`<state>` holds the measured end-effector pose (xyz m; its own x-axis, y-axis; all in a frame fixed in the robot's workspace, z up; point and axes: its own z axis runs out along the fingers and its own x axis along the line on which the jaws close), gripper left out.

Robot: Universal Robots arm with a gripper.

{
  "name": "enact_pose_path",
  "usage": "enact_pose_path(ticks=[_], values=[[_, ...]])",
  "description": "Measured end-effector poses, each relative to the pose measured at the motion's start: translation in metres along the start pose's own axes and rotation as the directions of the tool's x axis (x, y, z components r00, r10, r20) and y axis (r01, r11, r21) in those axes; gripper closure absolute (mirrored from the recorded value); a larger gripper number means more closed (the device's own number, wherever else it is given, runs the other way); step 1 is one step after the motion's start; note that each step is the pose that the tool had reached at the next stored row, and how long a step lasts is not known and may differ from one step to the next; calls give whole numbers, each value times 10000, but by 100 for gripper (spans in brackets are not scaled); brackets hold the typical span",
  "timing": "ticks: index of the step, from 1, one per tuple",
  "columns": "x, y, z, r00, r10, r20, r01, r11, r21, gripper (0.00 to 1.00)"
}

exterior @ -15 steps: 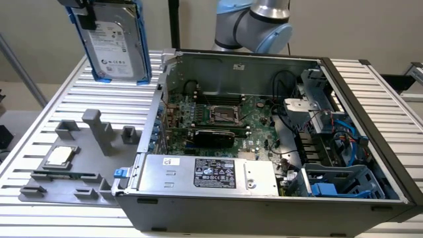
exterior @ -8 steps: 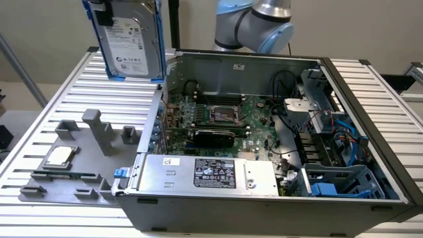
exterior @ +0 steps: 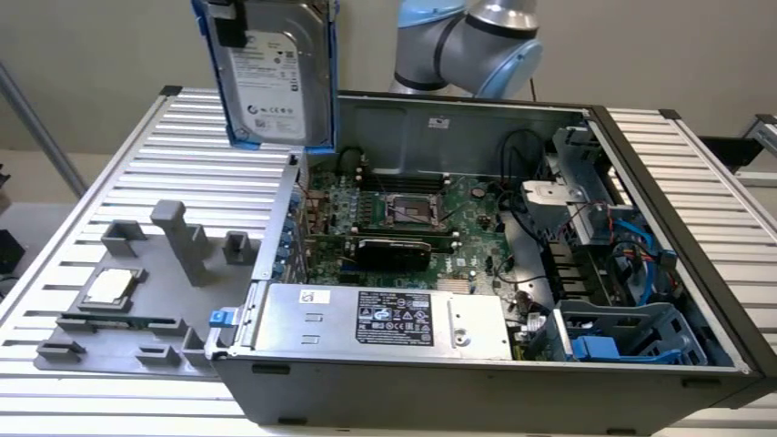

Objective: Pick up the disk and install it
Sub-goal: 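Pick up the disk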

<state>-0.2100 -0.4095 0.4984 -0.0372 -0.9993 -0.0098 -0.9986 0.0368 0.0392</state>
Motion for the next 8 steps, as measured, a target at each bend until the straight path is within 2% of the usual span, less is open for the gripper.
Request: enact_pose_path(ticks=[8], values=[[67,-368,-48,10000,1,-1,-1,10000,-28,100]])
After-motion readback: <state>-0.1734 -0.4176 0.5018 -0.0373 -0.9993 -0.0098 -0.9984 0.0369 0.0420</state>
